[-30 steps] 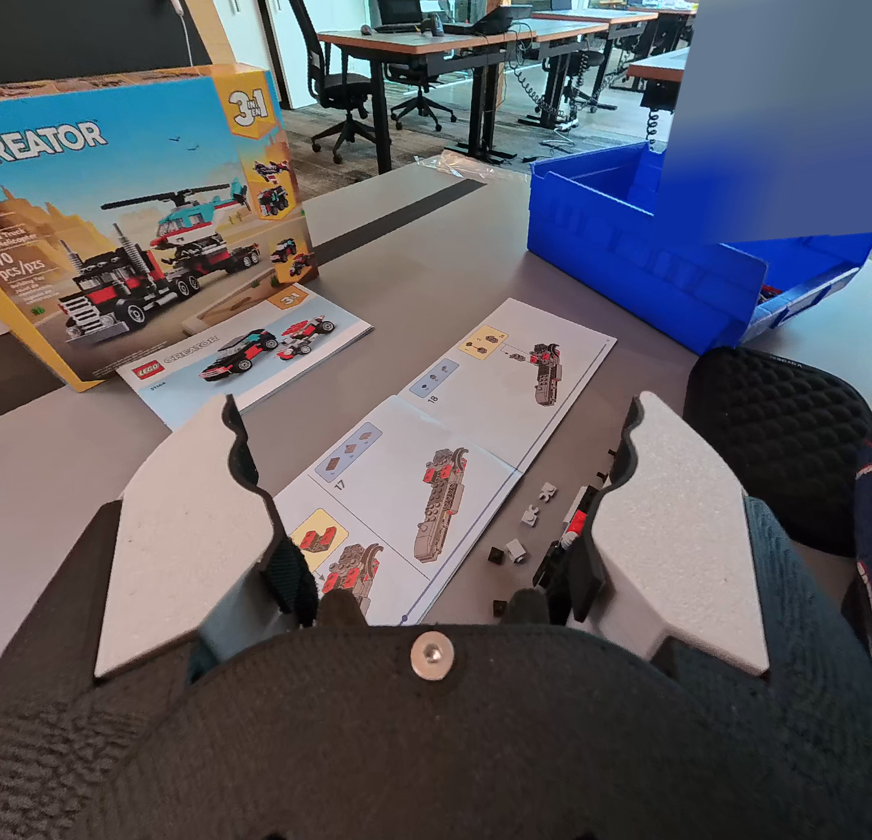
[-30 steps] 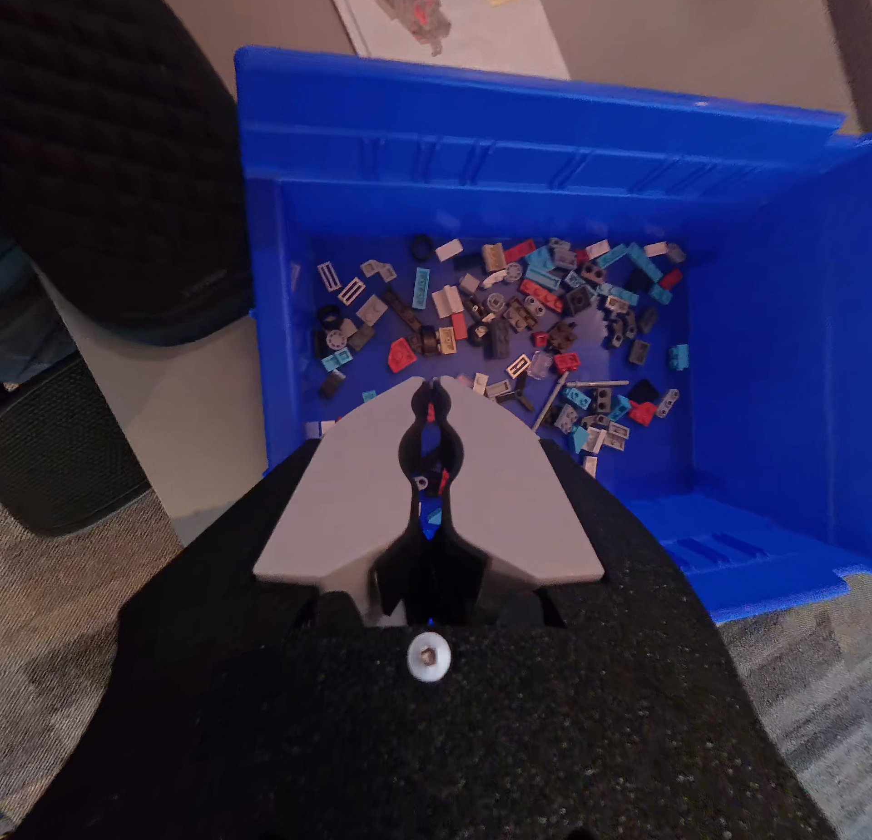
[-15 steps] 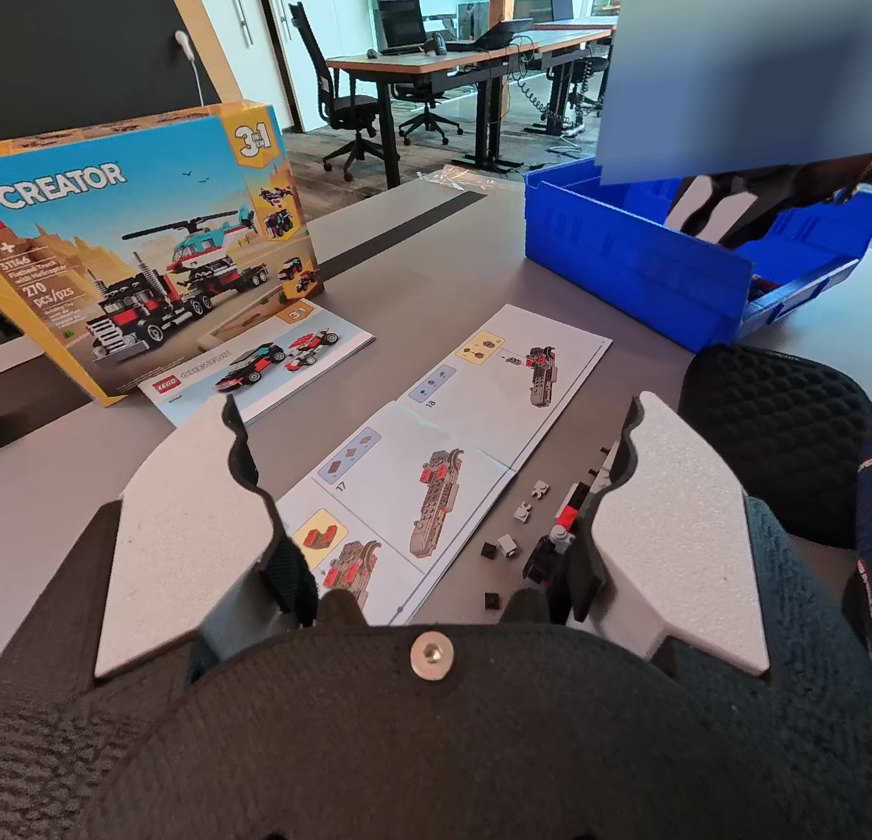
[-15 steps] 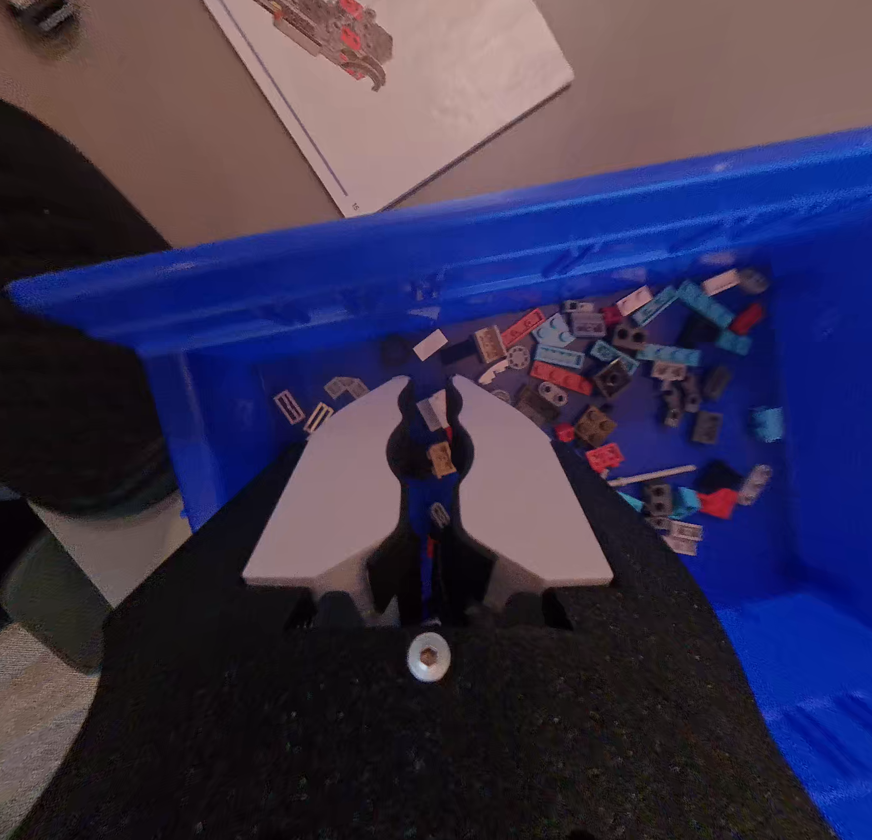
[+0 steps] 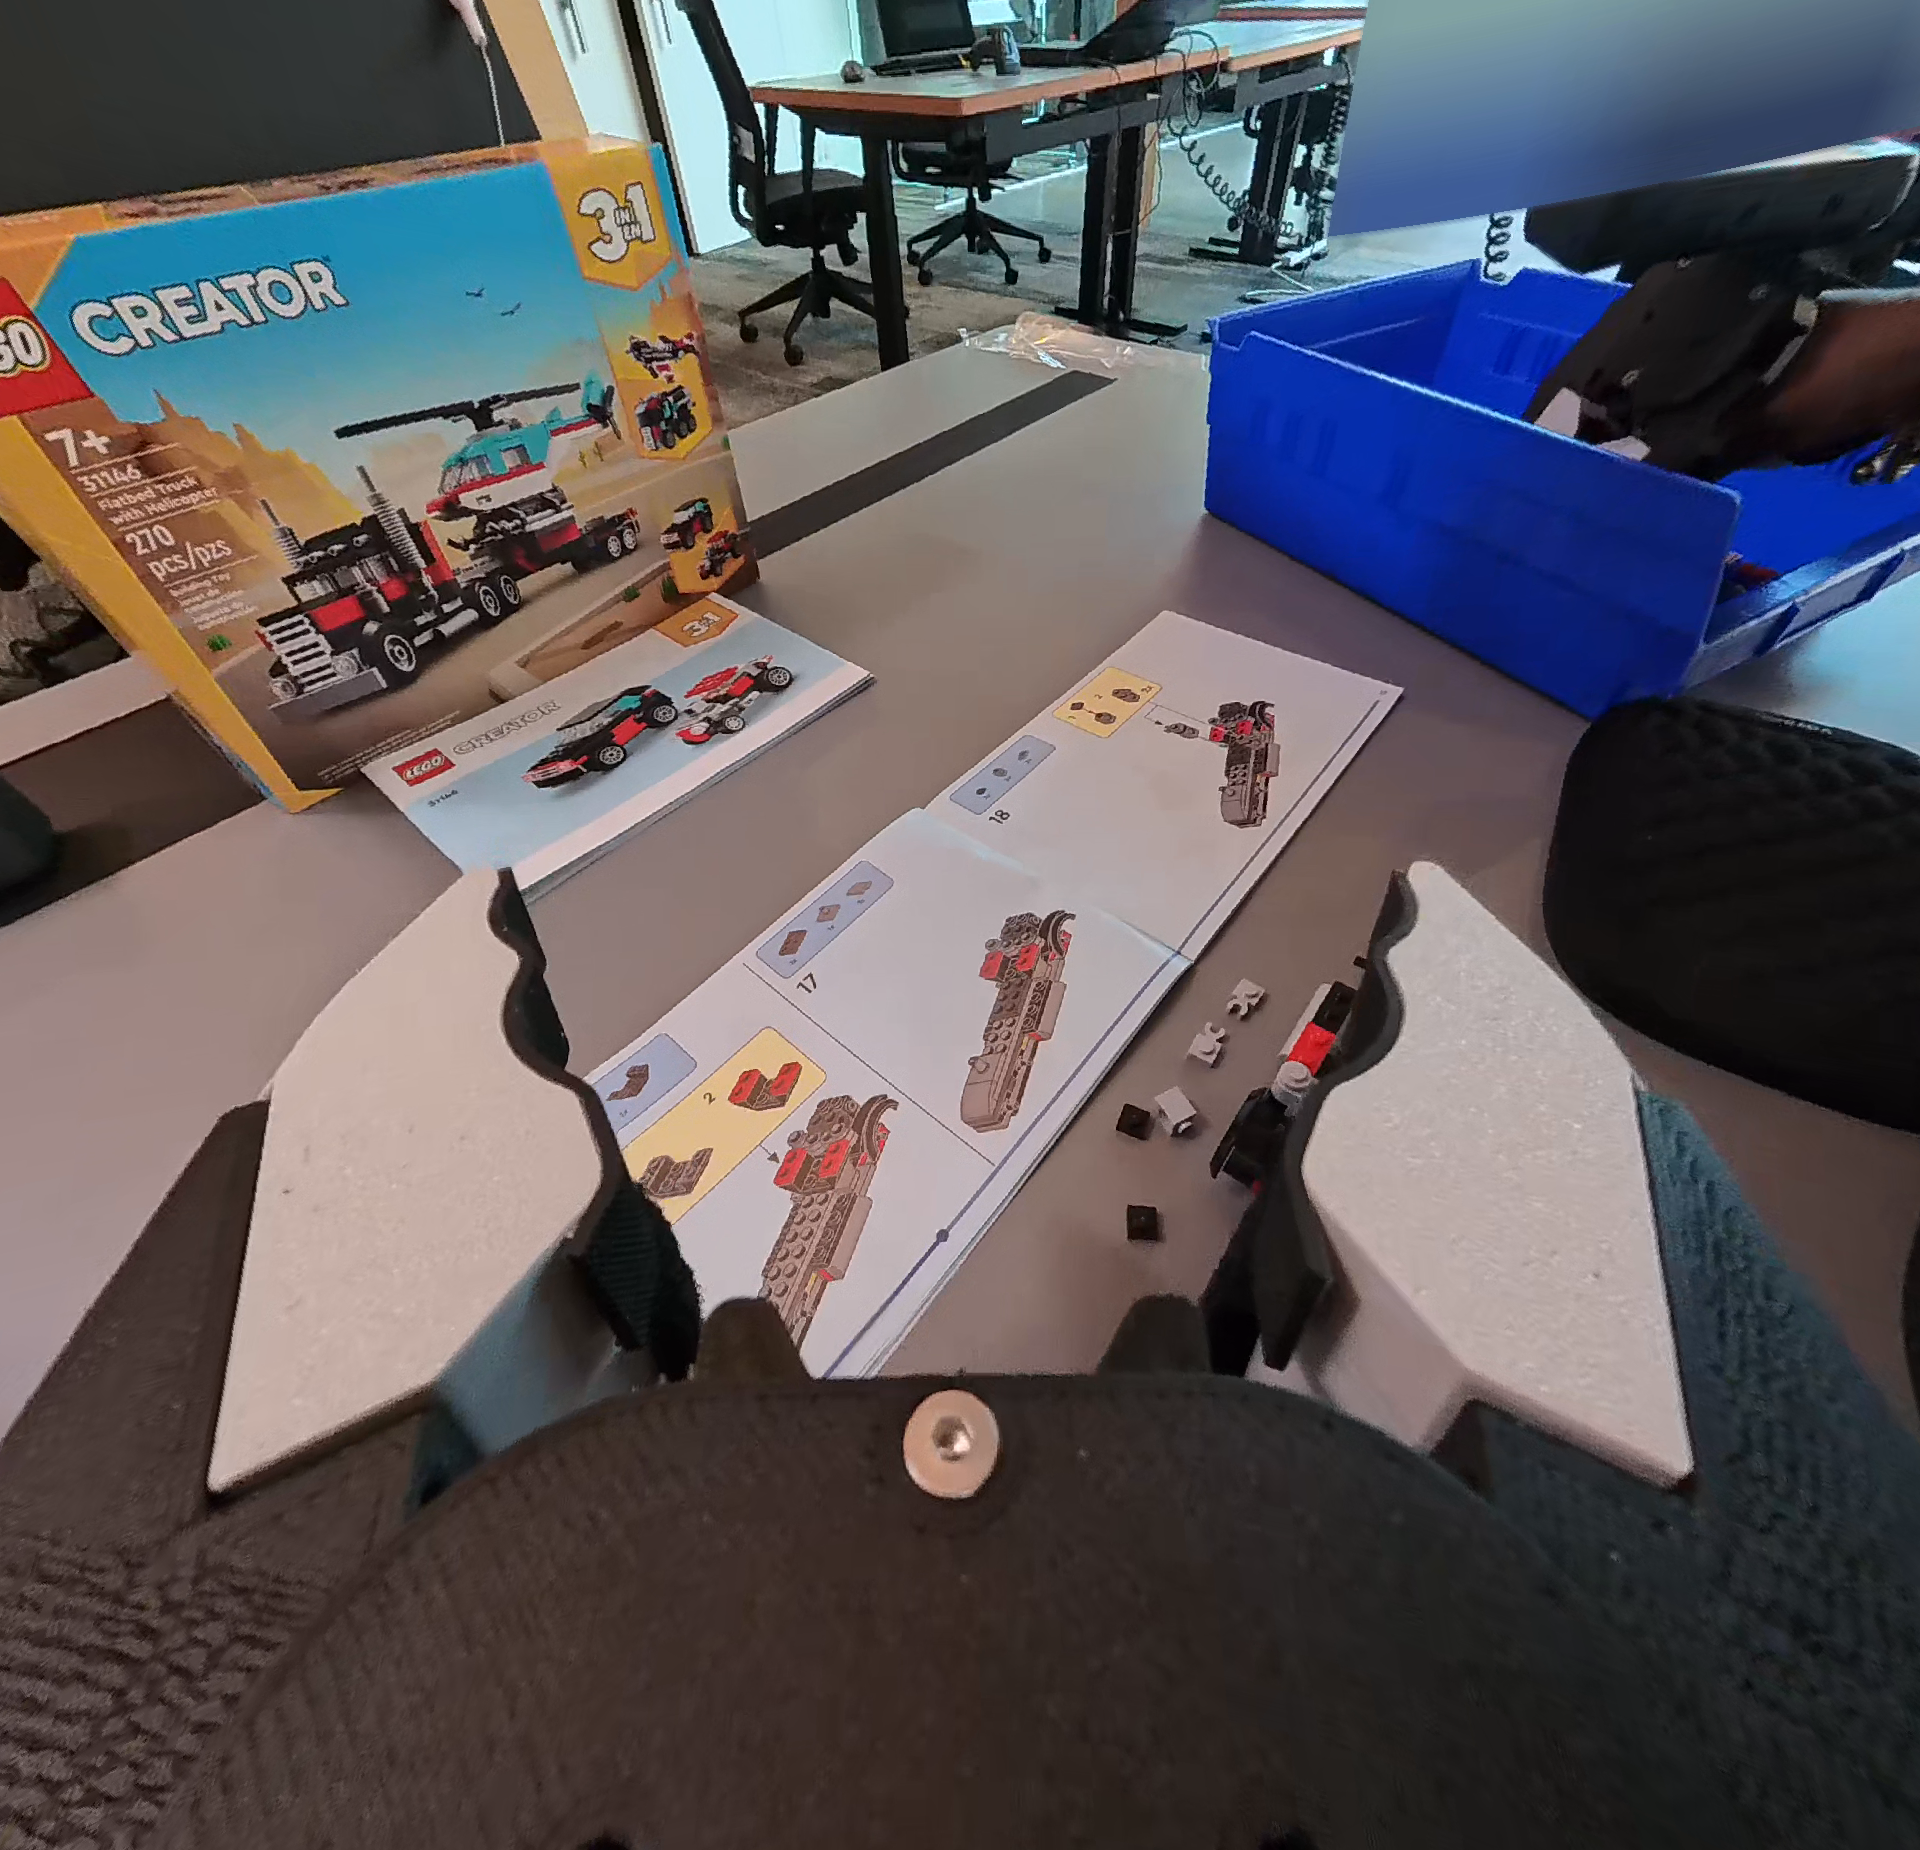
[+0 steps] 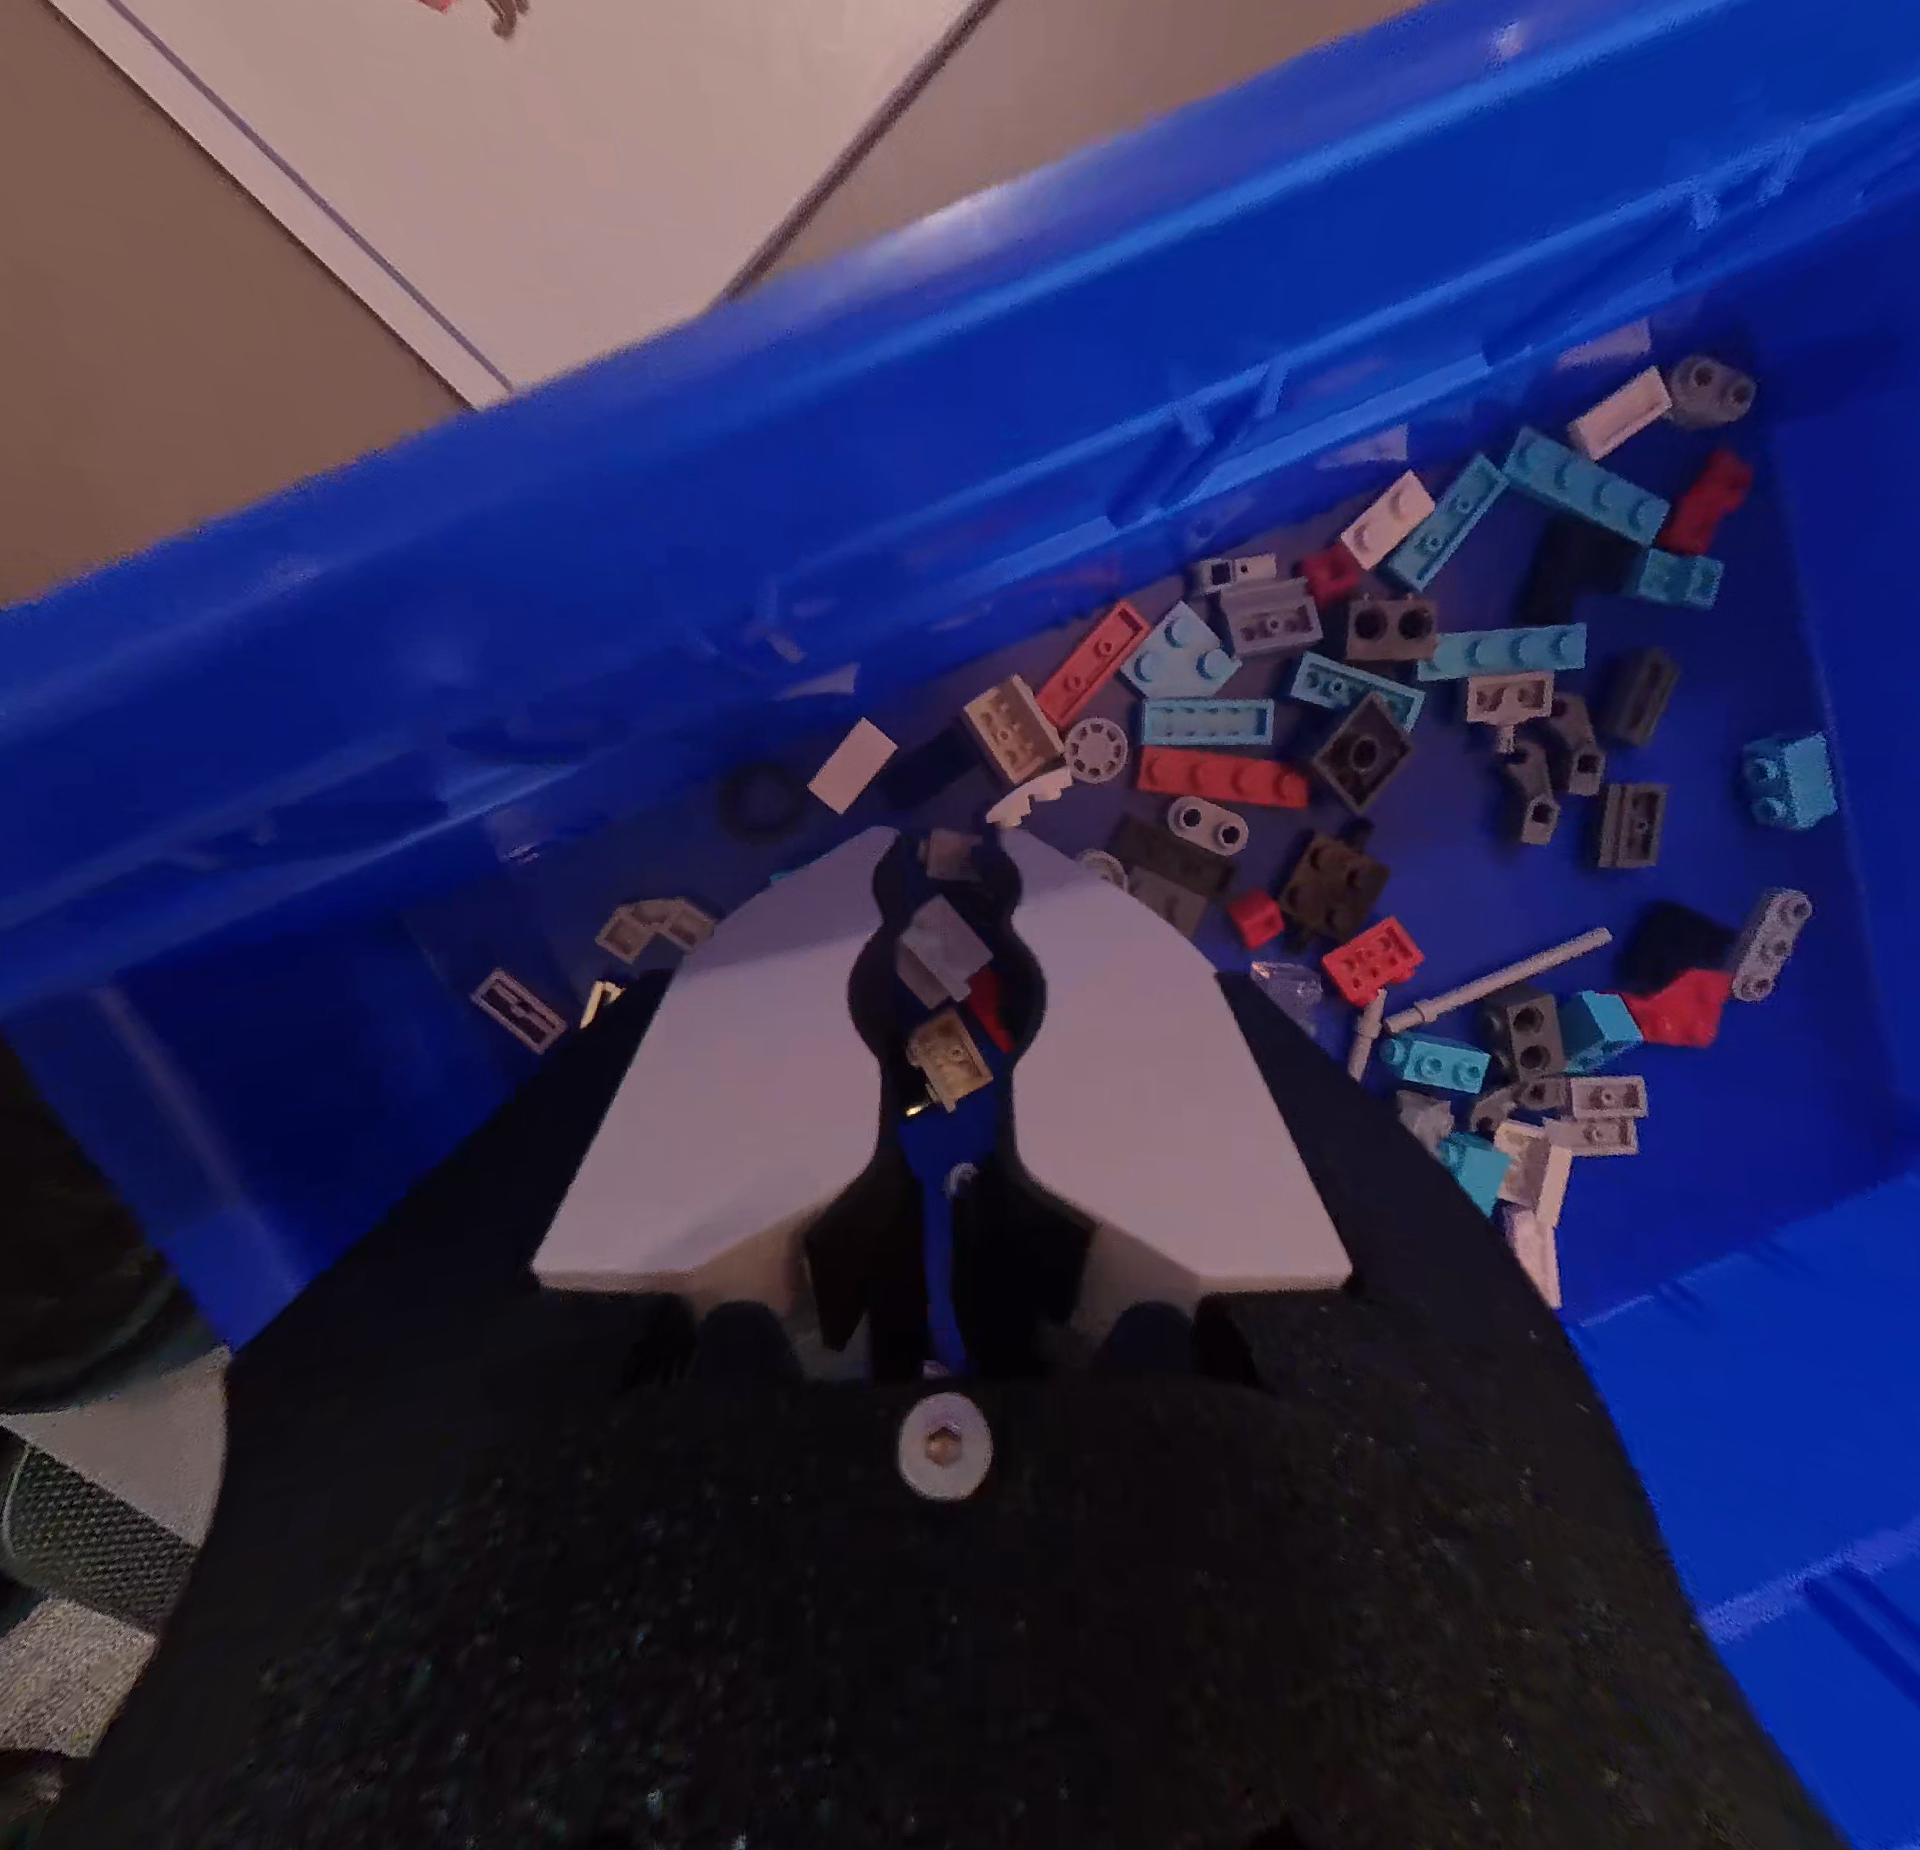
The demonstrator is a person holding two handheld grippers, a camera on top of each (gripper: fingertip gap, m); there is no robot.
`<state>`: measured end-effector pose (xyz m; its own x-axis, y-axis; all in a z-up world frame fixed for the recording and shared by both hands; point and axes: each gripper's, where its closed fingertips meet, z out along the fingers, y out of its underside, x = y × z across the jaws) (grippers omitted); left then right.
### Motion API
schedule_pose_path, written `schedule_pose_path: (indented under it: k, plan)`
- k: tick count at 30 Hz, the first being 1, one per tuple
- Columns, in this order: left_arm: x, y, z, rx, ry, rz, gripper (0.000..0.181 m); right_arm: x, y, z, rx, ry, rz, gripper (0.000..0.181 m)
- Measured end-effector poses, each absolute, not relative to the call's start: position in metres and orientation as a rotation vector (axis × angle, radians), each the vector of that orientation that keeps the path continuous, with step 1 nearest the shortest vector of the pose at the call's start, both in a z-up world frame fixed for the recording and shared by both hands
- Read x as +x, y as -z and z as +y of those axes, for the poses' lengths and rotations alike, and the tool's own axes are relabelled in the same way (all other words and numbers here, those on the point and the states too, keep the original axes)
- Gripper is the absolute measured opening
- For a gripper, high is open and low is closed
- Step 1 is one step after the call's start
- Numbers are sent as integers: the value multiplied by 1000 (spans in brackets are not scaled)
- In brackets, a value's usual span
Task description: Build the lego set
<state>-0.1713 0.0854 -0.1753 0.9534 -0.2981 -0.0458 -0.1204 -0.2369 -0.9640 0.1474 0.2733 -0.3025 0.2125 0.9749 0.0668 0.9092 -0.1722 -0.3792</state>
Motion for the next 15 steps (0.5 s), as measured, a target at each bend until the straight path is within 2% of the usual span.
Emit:
schedule_pose_path:
  k: [5,8,15]
  plan:
    - [-172,171,85,-1780,150,305,145,152,293,276,-2134,-283,-1718,12]
    - [-168,161,92,-1712,85,342,140,141,248,279,-2022,-464,-1523,12]
    - [-96,116,115,-1336,14,590,87,74,79,203,-1399,-1379,-1111,11]
